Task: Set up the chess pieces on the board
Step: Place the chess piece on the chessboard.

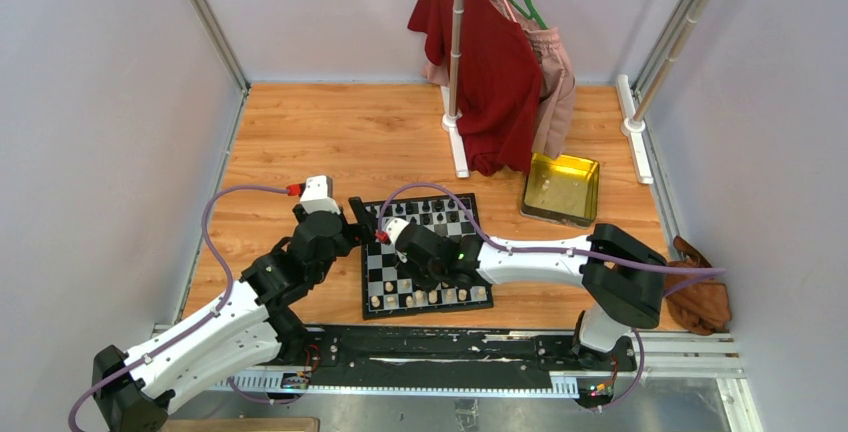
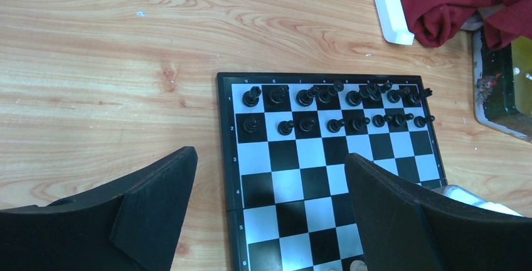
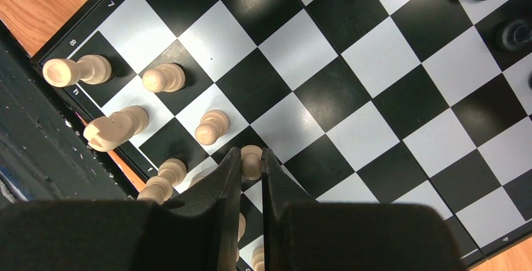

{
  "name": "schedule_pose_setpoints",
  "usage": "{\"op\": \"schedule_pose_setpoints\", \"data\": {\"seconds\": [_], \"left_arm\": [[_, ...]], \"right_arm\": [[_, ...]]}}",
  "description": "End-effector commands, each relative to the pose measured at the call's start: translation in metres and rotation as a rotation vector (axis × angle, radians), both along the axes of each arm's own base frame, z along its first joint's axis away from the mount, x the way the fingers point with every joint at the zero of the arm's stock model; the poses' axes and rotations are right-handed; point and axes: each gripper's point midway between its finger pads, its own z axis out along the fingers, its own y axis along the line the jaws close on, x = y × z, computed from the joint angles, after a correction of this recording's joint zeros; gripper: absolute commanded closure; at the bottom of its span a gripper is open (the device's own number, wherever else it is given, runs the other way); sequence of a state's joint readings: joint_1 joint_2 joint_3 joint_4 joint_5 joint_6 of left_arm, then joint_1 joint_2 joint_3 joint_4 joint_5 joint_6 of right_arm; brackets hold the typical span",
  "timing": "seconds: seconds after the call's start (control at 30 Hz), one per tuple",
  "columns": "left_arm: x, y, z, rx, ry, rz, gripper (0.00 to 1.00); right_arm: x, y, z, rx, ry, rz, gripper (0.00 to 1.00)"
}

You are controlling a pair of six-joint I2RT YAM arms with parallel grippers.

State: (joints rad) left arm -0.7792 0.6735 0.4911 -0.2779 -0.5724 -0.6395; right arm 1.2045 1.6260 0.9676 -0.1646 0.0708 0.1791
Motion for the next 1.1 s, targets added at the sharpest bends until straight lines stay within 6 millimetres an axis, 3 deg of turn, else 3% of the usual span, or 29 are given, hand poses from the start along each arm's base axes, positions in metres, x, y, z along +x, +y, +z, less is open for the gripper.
{"op": "schedule_pose_setpoints", "data": {"seconds": [0.0, 0.47, 1.07], "left_arm": [[0.006, 0.002, 0.009, -0.027, -0.031, 0.035, 0.06], [0.006, 0.001, 0.011, -0.030, -0.033, 0.029, 0.06], [0.007, -0.003, 0.009, -0.031, -0.024, 0.021, 0.06]], "right_arm": [[-0.009, -0.004, -0.005, -0.034, 0.025, 0.010, 0.99], [-0.008, -0.004, 0.001, -0.040, 0.020, 0.016, 0.89], [-0.007, -0.002, 0.011, -0.028, 0.000, 0.045, 0.68]]}}
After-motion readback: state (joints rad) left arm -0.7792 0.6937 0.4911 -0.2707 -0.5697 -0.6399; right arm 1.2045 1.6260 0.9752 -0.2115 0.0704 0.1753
